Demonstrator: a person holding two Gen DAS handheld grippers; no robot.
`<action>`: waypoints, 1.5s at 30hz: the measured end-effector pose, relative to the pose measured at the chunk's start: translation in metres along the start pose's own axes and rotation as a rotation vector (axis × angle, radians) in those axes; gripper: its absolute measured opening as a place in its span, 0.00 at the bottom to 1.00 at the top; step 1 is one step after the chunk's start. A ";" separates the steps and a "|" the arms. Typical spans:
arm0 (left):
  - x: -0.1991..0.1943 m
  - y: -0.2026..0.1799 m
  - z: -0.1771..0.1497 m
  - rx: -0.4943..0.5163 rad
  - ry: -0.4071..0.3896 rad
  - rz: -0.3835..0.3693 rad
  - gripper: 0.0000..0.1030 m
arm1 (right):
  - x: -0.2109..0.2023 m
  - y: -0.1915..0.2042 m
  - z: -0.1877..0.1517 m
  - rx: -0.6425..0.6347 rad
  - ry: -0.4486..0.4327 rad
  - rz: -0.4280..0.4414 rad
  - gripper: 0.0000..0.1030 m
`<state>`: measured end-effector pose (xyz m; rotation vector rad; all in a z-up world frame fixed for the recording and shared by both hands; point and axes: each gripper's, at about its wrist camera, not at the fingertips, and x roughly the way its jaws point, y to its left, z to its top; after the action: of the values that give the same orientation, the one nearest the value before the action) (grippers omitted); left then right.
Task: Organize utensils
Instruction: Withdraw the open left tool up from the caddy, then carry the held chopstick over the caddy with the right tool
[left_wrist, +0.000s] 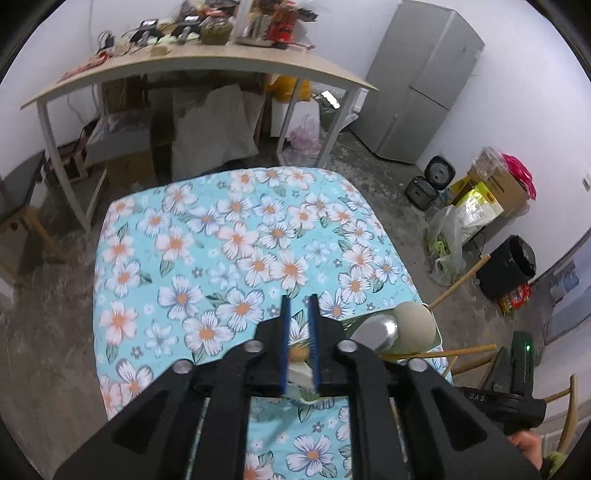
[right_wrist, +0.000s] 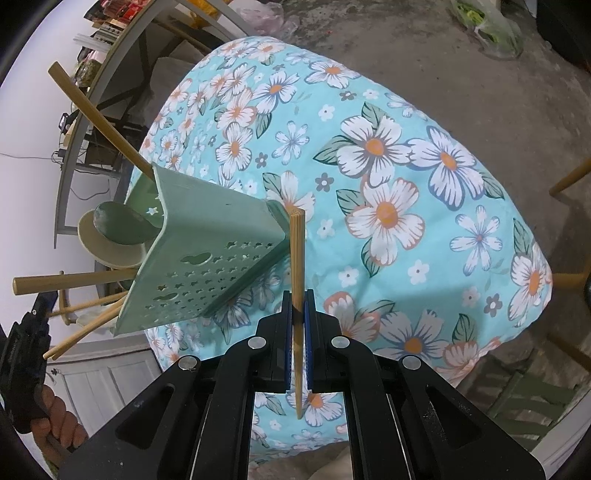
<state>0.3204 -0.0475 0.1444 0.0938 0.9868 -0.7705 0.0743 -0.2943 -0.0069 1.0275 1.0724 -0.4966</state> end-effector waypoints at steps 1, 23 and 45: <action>-0.001 0.002 0.000 -0.008 -0.003 0.003 0.23 | 0.000 0.000 0.000 0.001 0.000 -0.001 0.04; -0.024 0.054 -0.022 -0.228 -0.023 0.238 0.28 | -0.086 0.015 0.023 -0.103 -0.186 0.017 0.04; 0.002 0.018 -0.125 -0.159 0.247 0.300 0.43 | -0.158 0.121 0.062 -0.453 -0.563 0.078 0.04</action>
<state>0.2425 0.0149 0.0667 0.1977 1.2322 -0.4091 0.1276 -0.3124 0.1940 0.4799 0.5949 -0.4182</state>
